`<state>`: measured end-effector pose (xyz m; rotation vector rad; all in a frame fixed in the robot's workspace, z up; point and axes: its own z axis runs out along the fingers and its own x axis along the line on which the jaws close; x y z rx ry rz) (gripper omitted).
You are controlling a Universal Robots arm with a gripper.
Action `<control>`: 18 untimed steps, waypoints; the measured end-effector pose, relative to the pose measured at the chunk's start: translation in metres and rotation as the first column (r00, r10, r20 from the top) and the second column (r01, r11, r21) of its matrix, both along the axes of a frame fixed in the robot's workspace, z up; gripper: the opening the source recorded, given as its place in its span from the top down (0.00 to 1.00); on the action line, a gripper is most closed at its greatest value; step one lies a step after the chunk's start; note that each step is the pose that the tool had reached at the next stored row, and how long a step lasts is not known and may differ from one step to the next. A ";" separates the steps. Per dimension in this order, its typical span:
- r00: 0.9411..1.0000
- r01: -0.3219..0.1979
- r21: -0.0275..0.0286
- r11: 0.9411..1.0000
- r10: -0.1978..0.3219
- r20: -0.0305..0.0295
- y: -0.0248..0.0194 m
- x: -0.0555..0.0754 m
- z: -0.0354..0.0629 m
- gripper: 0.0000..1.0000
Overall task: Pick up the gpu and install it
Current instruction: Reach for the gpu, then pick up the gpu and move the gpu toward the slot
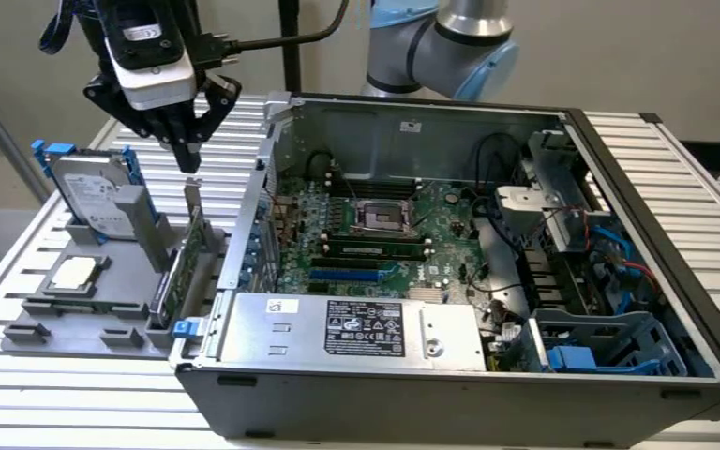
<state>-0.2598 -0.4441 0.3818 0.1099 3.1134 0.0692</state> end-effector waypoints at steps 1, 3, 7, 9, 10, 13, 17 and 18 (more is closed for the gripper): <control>1.000 0.000 0.000 1.000 0.000 0.000 -0.0002 -0.005 -0.0006 0.89; 1.000 0.000 -0.001 1.000 0.000 0.000 -0.0007 -0.014 -0.0020 0.89; 1.000 0.000 -0.002 1.000 0.000 0.000 -0.0017 -0.032 -0.0045 0.89; 1.000 0.000 -0.003 1.000 0.000 0.001 -0.0023 -0.041 -0.0050 0.89; 1.000 0.000 -0.003 1.000 0.000 0.002 -0.0023 -0.045 -0.0050 0.89; 1.000 0.000 -0.003 1.000 0.000 0.002 -0.0023 -0.045 -0.0050 0.89; 1.000 0.000 -0.003 1.000 0.000 0.002 -0.0023 -0.045 -0.0050 0.89; 1.000 0.000 -0.003 1.000 0.000 0.002 -0.0023 -0.045 -0.0050 0.89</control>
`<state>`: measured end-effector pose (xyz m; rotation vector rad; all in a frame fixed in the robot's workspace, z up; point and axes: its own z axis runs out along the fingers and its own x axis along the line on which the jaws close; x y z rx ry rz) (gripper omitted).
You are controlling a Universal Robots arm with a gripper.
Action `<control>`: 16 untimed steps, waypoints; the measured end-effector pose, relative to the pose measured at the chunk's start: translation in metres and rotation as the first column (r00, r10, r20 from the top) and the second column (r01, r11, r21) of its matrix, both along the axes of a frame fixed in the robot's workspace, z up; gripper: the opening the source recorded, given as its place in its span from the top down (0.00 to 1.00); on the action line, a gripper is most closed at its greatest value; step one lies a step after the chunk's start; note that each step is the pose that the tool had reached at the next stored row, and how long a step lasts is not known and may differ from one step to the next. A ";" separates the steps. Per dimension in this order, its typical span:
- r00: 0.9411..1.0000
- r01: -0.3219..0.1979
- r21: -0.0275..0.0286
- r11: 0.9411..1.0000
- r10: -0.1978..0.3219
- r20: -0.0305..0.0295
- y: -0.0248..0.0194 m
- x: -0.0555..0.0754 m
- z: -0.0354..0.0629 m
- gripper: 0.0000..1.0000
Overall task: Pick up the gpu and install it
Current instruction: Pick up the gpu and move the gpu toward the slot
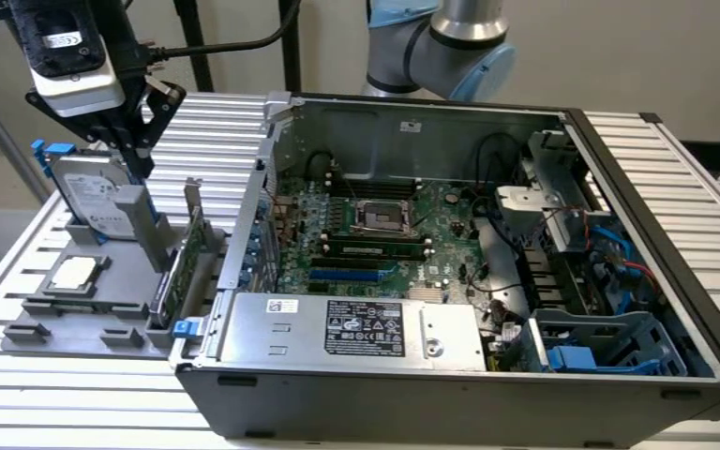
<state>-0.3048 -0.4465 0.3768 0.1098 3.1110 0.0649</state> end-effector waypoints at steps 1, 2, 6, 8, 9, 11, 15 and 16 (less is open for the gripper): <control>1.000 0.000 0.000 1.000 0.000 0.000 0.0000 0.000 0.0000 0.89; 1.000 0.000 0.000 1.000 0.000 0.000 0.0000 0.000 0.0000 0.89; 1.000 0.000 0.000 1.000 0.000 0.000 0.0000 0.000 0.0000 0.89; 1.000 0.000 0.000 1.000 0.000 0.000 0.0000 0.000 0.0000 0.88; 1.000 0.000 0.000 1.000 0.000 0.000 0.0000 0.000 0.0000 0.82; 1.000 0.000 0.000 1.000 0.000 0.000 0.0000 0.000 0.0000 0.76; 1.000 0.000 0.000 1.000 0.000 0.000 0.0000 0.000 0.0000 0.64; 1.000 0.000 0.000 1.000 0.000 0.000 0.0000 0.000 0.0000 0.58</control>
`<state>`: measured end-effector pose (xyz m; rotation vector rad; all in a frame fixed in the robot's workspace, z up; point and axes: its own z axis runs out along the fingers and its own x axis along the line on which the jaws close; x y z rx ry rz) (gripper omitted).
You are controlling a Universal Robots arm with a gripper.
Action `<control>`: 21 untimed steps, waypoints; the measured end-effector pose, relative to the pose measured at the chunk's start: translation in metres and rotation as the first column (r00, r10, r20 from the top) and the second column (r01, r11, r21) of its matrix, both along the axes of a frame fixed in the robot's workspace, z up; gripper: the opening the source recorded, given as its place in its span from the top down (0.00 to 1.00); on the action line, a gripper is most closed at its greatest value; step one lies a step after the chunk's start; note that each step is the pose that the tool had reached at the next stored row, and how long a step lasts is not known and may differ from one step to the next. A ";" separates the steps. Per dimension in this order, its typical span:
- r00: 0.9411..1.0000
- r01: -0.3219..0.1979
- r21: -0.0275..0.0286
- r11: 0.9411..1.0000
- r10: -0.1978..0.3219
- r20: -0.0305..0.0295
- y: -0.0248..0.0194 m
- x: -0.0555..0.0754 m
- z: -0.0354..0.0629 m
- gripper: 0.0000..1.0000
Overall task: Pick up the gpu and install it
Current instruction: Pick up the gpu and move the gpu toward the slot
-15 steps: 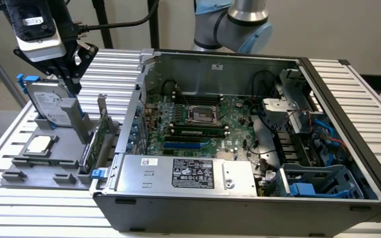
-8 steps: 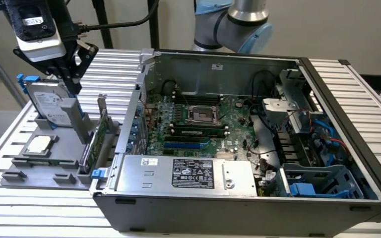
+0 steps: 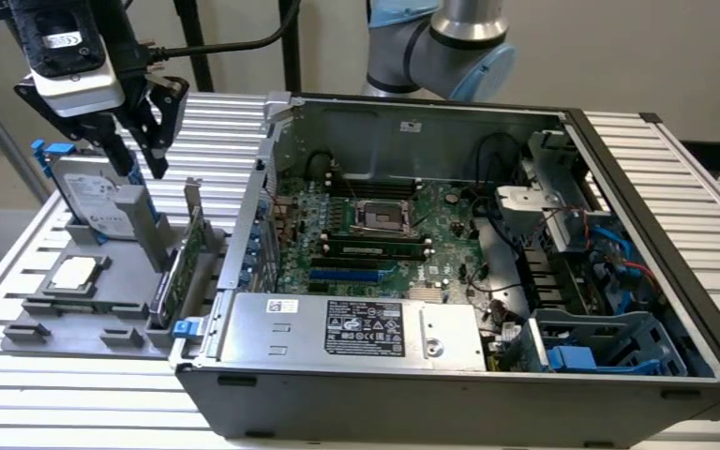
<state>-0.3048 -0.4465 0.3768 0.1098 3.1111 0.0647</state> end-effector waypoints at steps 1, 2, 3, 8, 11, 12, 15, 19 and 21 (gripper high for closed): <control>1.000 0.000 0.000 1.000 0.000 0.000 0.0000 0.000 0.0000 0.58; 1.000 0.000 -0.001 1.000 0.000 0.000 0.0000 0.000 -0.0001 0.58; 1.000 0.000 -0.003 1.000 0.000 0.000 0.0000 0.000 -0.0004 0.58; 1.000 0.000 -0.008 1.000 0.000 0.000 0.0000 0.000 -0.0086 0.58; 1.000 0.000 -0.008 1.000 0.000 0.000 0.0000 0.000 -0.0140 0.58; 1.000 0.000 -0.008 1.000 0.000 0.000 0.0000 0.000 -0.0158 0.58; 1.000 0.000 -0.008 1.000 0.000 0.000 0.0000 0.000 -0.0212 0.58; 1.000 0.000 -0.008 1.000 0.000 0.000 -0.0001 0.000 -0.0285 0.58; 1.000 0.000 -0.008 1.000 0.000 0.000 -0.0002 0.000 -0.0321 0.58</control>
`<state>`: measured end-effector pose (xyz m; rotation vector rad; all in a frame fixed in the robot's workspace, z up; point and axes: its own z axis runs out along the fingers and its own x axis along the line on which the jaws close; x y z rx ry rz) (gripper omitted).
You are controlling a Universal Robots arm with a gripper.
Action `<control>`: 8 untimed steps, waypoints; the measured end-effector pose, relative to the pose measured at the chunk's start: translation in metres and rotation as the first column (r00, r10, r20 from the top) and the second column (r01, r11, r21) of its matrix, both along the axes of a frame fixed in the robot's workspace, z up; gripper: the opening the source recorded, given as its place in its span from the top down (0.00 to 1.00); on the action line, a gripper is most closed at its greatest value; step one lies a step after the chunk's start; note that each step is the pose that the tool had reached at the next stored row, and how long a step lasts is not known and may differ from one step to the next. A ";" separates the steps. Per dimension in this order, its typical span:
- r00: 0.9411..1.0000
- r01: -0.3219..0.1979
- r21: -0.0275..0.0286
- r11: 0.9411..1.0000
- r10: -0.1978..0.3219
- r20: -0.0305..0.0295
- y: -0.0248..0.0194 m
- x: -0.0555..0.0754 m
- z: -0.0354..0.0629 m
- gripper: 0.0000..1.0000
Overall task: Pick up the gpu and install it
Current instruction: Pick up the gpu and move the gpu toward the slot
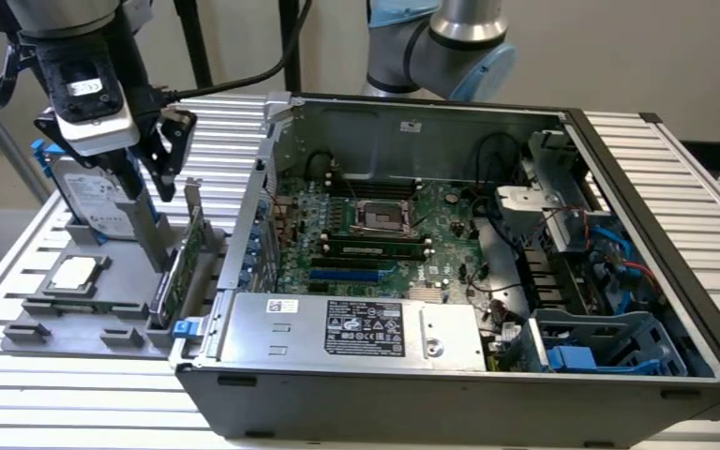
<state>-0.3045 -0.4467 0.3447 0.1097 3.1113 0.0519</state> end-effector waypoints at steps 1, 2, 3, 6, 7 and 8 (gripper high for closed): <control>1.000 0.000 0.000 1.000 0.000 0.000 -0.0001 0.000 -0.0019 0.58; 1.000 0.000 0.000 1.000 0.000 0.000 -0.0001 0.000 -0.0036 0.58; 1.000 0.000 0.000 1.000 0.000 0.000 -0.0002 0.000 -0.0055 0.58; 1.000 0.000 0.000 1.000 0.000 0.000 -0.0003 0.001 -0.0110 0.58; 1.000 0.000 0.000 1.000 0.000 0.000 -0.0004 0.001 -0.0128 0.58; 1.000 0.000 0.000 1.000 0.000 0.000 -0.0005 0.001 -0.0147 0.58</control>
